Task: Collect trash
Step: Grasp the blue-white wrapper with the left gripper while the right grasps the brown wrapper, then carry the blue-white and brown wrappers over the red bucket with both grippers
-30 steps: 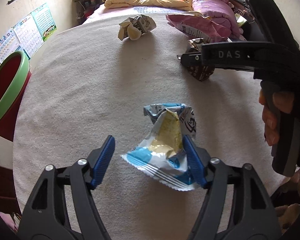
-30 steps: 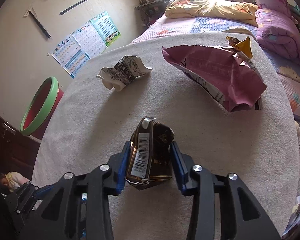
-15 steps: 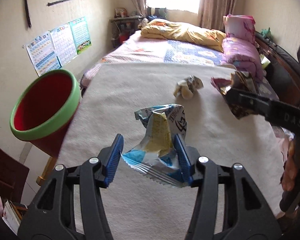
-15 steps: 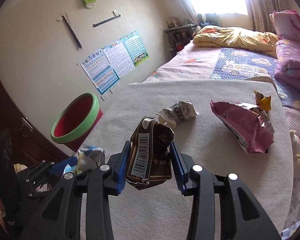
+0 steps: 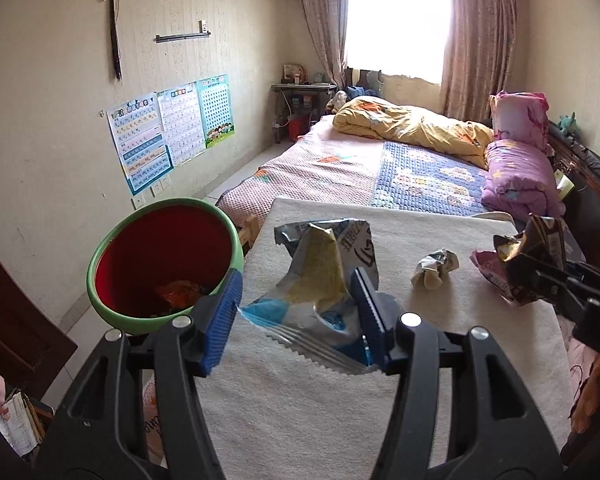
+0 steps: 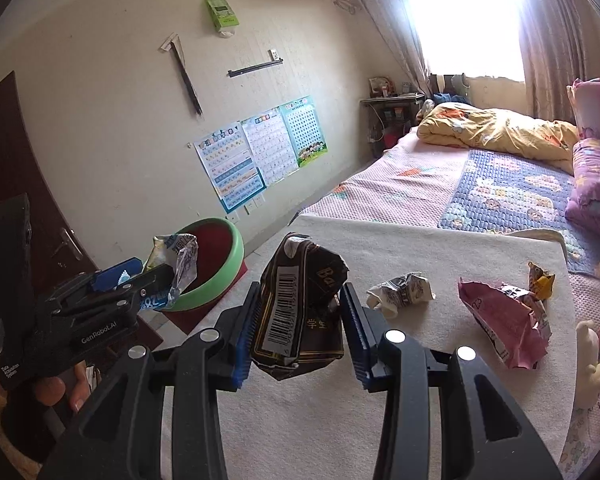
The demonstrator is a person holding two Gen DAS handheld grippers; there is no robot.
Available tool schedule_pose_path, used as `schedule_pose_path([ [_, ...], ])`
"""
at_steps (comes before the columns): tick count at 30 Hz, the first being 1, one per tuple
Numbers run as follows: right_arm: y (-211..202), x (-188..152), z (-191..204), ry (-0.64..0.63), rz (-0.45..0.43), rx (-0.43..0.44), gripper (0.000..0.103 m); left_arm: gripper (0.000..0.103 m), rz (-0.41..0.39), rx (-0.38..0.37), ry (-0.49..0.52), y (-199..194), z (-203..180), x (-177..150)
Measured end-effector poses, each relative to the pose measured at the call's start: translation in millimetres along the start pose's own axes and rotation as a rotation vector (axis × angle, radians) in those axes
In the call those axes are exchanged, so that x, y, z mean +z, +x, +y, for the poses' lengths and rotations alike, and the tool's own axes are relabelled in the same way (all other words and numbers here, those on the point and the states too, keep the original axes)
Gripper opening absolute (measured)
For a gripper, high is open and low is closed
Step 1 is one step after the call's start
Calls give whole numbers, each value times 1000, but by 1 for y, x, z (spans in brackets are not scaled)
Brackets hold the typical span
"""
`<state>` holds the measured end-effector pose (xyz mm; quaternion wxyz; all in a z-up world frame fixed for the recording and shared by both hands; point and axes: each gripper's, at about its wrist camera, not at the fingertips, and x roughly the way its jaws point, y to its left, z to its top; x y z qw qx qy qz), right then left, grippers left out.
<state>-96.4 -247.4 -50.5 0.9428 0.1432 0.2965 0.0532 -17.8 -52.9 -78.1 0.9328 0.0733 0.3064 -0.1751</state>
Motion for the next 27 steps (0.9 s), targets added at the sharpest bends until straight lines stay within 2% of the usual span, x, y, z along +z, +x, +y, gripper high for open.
schedule_pose_path([
  [18, 25, -1, 24, -19, 14, 3, 39, 54, 10, 19, -28, 11, 45, 2],
  [27, 57, 0, 49, -20, 39, 7, 39, 54, 16, 35, -37, 18, 83, 5],
])
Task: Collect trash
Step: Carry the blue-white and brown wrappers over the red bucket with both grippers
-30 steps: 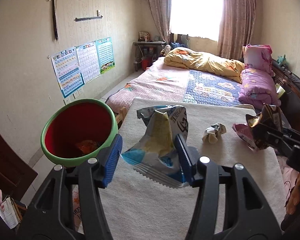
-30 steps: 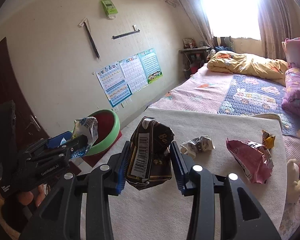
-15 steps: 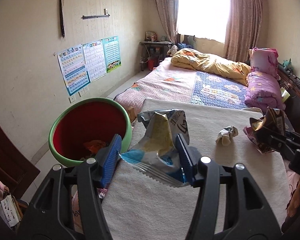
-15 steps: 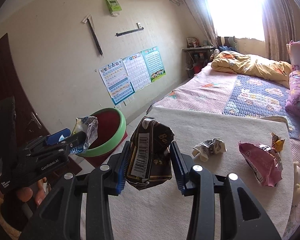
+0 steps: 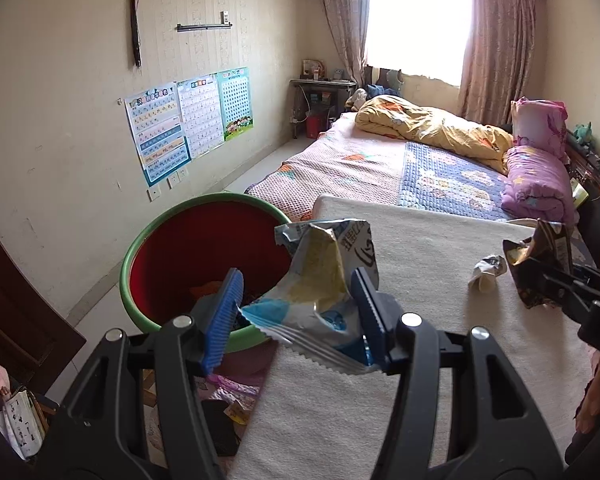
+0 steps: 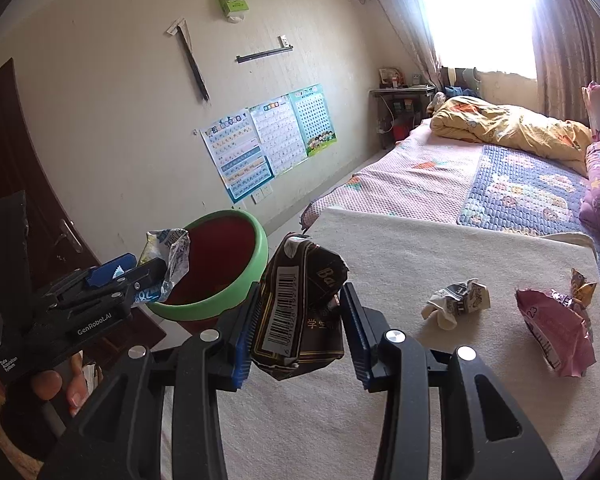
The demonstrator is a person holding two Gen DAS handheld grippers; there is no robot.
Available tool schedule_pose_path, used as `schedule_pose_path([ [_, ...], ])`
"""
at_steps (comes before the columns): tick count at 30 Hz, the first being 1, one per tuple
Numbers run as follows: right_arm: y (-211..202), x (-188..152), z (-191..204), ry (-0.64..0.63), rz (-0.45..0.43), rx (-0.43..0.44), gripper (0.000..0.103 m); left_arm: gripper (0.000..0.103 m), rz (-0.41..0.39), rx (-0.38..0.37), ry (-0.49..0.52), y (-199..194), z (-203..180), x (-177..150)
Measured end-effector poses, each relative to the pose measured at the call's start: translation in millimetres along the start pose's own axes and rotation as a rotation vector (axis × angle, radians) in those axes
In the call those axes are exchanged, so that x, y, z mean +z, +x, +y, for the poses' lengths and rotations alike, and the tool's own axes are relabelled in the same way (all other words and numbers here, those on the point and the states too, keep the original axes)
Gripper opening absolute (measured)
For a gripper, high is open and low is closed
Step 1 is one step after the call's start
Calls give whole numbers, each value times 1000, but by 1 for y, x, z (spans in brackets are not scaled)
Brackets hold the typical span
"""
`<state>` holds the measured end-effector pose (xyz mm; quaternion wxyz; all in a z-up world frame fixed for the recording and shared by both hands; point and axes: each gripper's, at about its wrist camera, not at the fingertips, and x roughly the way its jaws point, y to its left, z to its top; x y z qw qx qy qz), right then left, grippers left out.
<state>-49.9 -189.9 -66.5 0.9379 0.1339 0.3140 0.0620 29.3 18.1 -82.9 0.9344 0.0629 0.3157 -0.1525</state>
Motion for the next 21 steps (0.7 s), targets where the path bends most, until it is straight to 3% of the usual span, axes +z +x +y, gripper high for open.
schedule_pose_path([
  [21, 69, 12, 57, -5, 43, -12, 39, 54, 33, -10, -19, 37, 74, 10],
])
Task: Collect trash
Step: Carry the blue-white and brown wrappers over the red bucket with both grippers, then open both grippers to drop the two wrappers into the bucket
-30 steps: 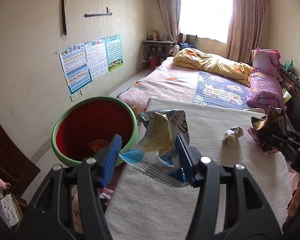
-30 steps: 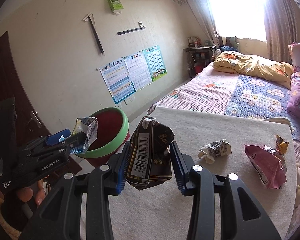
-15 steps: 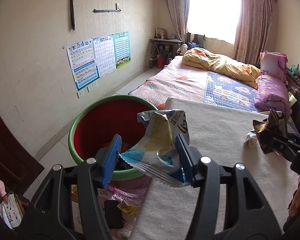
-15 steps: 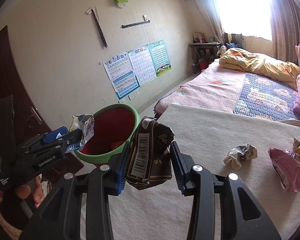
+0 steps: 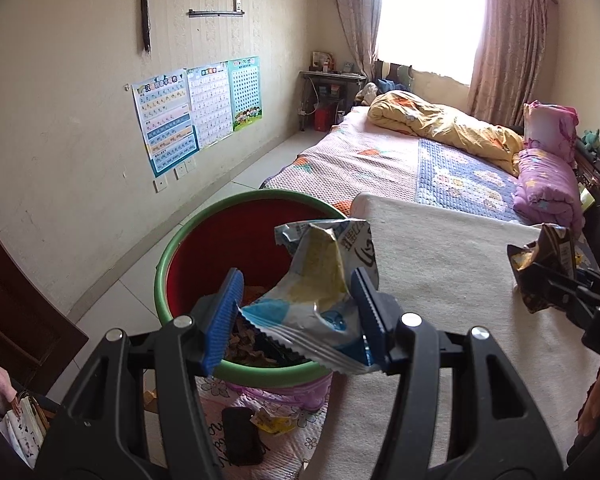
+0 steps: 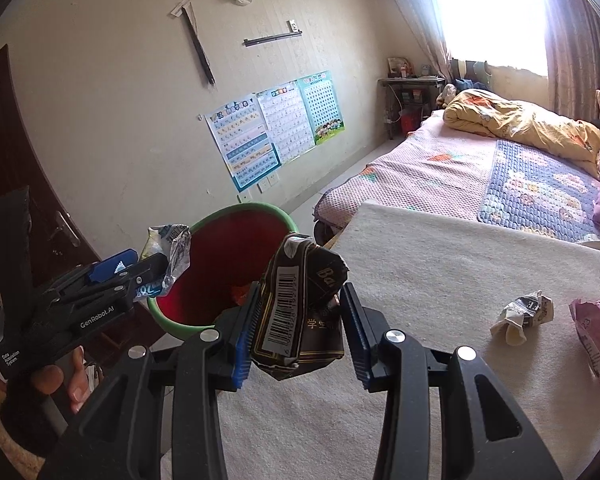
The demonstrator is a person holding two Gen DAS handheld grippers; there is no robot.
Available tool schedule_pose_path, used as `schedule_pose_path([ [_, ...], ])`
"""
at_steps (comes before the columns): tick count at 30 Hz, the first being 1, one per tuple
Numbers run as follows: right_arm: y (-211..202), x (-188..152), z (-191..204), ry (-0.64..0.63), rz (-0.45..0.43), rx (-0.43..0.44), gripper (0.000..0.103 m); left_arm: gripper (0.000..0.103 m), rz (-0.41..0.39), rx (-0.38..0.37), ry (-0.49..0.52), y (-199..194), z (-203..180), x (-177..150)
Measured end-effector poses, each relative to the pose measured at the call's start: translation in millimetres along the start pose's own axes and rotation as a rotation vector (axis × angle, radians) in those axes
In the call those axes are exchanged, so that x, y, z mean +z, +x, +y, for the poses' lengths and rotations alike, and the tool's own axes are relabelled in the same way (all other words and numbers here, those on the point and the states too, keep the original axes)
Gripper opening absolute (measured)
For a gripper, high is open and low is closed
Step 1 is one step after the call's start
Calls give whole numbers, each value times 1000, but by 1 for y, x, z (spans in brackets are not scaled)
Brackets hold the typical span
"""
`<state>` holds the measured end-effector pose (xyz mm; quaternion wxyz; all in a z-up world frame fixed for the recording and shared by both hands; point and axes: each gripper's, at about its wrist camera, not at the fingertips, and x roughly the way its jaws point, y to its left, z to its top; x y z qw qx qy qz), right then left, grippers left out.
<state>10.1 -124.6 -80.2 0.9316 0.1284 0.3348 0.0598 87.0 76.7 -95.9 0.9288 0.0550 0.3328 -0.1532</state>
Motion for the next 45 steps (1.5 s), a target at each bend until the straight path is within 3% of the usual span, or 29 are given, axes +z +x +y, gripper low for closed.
schedule_pose_path([
  [24, 12, -5, 26, 40, -11, -51, 39, 54, 13, -53, 43, 25, 21, 5],
  [45, 57, 15, 46, -25, 23, -10, 39, 54, 42, -2, 24, 48, 56, 6],
])
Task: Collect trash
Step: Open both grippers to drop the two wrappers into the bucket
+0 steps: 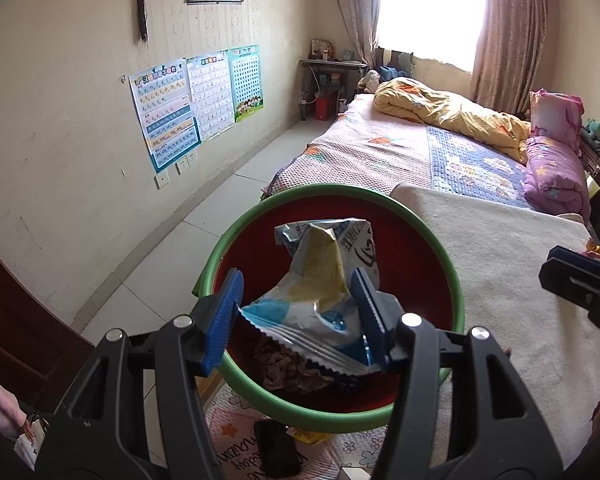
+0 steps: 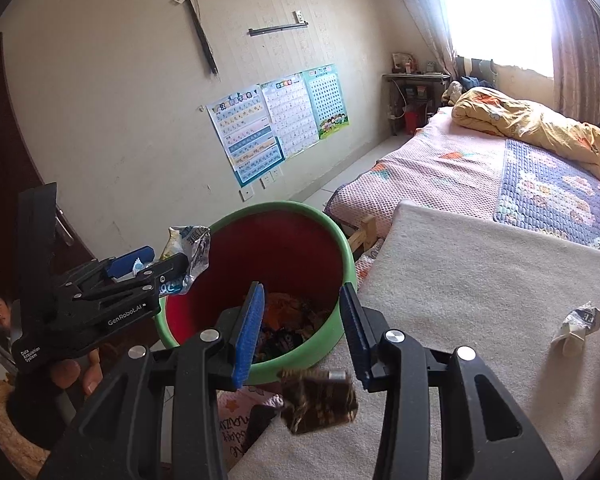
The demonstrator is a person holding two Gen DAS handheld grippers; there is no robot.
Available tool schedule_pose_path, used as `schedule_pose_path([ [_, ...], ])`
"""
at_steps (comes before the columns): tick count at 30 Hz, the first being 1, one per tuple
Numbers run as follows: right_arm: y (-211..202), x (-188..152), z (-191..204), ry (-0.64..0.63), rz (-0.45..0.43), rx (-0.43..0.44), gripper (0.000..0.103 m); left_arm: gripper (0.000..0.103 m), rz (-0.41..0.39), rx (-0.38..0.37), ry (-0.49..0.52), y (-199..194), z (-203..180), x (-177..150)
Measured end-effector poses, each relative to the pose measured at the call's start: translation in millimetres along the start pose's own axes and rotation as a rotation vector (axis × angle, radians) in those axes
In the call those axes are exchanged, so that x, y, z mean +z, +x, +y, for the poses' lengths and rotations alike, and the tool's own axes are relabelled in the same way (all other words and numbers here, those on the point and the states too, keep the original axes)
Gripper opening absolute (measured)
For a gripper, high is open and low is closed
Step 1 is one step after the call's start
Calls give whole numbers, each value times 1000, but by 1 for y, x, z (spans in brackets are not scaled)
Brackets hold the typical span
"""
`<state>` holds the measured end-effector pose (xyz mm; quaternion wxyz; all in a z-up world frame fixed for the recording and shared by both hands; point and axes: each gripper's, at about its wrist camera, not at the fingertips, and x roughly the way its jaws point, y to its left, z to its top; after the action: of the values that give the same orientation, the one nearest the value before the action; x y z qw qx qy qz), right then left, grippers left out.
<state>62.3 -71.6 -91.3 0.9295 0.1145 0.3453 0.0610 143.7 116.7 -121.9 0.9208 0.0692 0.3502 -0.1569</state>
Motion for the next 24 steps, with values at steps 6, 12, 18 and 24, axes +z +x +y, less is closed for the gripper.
schedule_pose_path([
  [6, 30, -28, -7, 9, 164, -13, 65, 54, 10, -12, -7, 9, 1, -1],
  [12, 79, -76, -6, 63, 378, -12, 65, 54, 21, -25, -1, 17, -2, -1],
  [18, 64, -69, -5, 32, 321, -21, 50, 54, 22, -25, -4, 19, 4, 0],
  [24, 25, -28, -9, 52, 138, -7, 50, 54, 25, -28, 1, 24, 4, 2],
])
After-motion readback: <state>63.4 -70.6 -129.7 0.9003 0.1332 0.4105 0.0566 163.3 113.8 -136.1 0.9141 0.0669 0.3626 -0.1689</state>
